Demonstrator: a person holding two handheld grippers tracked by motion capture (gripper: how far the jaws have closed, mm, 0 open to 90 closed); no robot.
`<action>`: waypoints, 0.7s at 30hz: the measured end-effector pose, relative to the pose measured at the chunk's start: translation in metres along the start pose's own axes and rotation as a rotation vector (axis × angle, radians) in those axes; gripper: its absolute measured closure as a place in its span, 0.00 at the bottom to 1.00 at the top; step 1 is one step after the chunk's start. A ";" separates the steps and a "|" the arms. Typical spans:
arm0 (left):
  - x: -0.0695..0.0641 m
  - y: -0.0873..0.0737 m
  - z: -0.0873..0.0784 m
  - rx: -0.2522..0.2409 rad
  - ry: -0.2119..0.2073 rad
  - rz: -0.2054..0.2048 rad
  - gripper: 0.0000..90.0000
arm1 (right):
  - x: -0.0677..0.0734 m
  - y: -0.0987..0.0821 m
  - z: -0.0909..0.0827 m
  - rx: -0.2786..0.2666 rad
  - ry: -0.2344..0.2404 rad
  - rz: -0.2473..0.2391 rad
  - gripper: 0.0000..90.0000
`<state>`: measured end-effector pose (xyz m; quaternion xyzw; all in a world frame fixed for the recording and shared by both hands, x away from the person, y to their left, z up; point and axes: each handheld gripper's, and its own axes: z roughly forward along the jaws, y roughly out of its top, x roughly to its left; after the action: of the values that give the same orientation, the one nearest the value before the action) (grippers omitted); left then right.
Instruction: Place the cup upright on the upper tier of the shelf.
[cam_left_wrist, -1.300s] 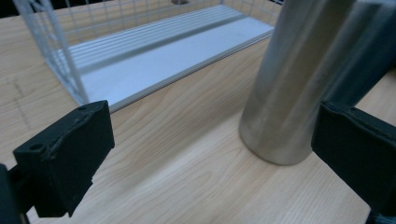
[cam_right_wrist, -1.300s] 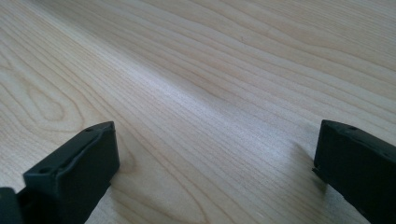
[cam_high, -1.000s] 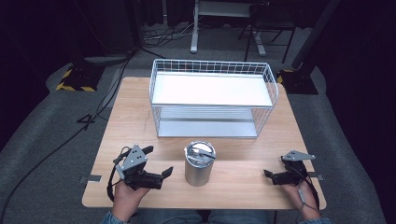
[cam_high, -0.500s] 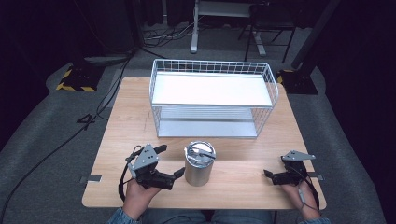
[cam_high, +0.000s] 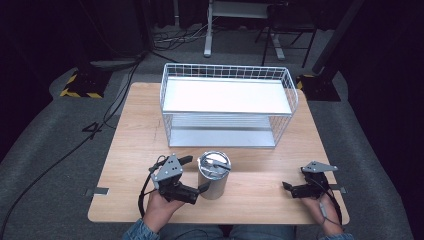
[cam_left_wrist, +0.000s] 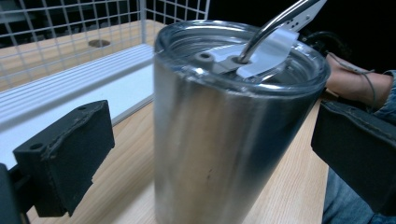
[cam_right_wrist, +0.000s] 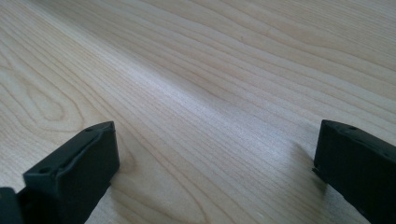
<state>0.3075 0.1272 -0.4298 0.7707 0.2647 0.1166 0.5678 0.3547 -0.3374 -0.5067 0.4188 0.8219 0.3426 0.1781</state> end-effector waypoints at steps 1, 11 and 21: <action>-0.001 0.000 0.002 -0.003 -0.002 0.003 0.00 | 0.000 0.000 0.000 0.000 0.000 0.000 0.00; -0.005 -0.005 0.019 -0.047 -0.017 0.016 0.00 | 0.000 0.000 0.000 0.000 0.000 0.000 0.00; -0.006 -0.008 0.035 -0.054 -0.016 0.050 0.00 | 0.000 0.000 0.000 0.000 0.001 -0.002 0.00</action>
<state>0.3174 0.0970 -0.4482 0.7625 0.2377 0.1317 0.5872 0.3547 -0.3373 -0.5067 0.4179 0.8223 0.3429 0.1779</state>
